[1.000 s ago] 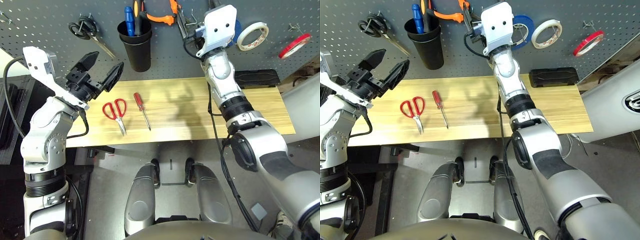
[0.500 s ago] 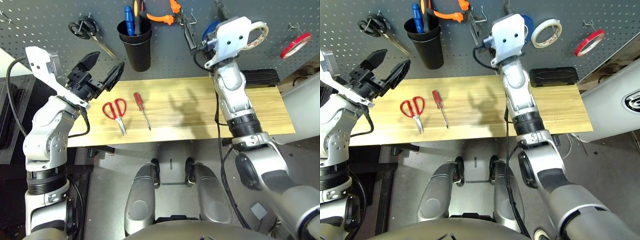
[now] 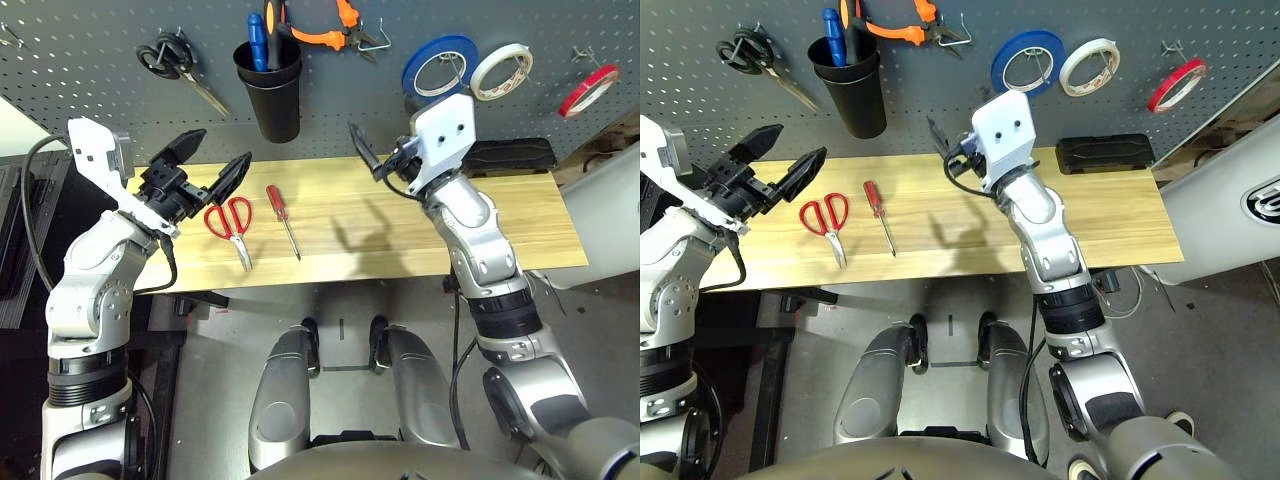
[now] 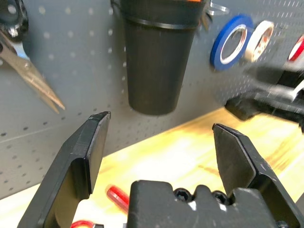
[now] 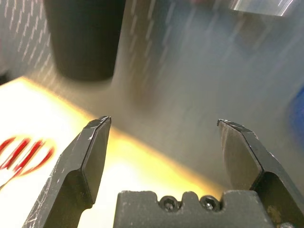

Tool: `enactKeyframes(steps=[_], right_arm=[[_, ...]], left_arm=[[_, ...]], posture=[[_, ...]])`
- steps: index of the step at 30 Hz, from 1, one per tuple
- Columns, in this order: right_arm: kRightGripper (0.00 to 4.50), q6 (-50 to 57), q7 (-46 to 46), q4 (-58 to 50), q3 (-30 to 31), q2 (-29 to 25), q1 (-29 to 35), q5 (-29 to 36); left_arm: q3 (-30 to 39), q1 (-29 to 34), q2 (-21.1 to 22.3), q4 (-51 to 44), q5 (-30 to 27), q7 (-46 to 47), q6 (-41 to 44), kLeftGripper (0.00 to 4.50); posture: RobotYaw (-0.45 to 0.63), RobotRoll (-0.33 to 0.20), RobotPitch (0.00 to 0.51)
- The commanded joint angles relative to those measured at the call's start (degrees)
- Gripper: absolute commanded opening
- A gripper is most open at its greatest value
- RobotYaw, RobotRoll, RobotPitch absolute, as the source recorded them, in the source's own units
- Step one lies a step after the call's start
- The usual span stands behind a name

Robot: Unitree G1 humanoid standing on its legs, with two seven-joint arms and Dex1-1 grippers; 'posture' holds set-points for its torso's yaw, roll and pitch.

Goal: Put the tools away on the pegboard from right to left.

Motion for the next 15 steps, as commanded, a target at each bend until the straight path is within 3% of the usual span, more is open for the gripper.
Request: enactKeyframes(steps=[1,6,15], right_arm=[[4.49,8.0,1.8,3.1,0.9,1.8,-1.0,2.6],[4.49,14.3,1.5,11.7,1.7,5.2,-6.6,2.4],[4.49,15.8,-0.7,30.5,2.5,11.9,-16.4,0.3]], left_arm=[[-0.8,1.9,1.7,0.8,1.2,-2.5,-0.3,4.50],[-3.5,4.2,5.0,1.1,2.6,-7.4,0.0,4.50],[-4.8,9.8,10.0,2.7,3.4,-14.7,0.2,4.50]], posture=[[0.11,0.000,0.277],[0.11,0.000,0.285],[0.13,0.000,0.317]])
